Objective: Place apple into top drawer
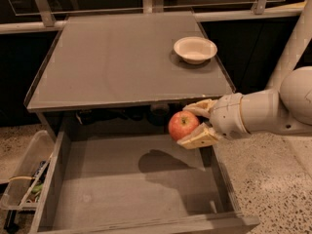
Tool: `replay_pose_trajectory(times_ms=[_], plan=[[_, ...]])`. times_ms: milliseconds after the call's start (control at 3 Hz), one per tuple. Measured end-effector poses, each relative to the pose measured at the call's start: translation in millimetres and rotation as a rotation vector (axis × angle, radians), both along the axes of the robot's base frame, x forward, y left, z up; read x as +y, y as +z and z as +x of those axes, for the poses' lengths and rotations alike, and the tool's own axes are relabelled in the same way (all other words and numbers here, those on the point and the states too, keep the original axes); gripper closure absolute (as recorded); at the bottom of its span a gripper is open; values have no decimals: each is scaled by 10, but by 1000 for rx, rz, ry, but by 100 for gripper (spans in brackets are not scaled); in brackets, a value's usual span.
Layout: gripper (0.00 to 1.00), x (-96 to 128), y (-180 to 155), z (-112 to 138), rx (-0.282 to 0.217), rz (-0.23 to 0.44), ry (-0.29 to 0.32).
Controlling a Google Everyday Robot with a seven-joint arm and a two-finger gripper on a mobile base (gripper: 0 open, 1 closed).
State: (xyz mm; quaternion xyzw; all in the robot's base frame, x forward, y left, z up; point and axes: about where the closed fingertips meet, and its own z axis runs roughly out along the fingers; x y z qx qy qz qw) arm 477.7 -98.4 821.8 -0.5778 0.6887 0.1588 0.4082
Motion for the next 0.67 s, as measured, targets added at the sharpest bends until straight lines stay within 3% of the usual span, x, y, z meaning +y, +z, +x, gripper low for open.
replay_pose_trajectory(times_ms=[667], plan=[[100,54,-131,36,21,2,-1]])
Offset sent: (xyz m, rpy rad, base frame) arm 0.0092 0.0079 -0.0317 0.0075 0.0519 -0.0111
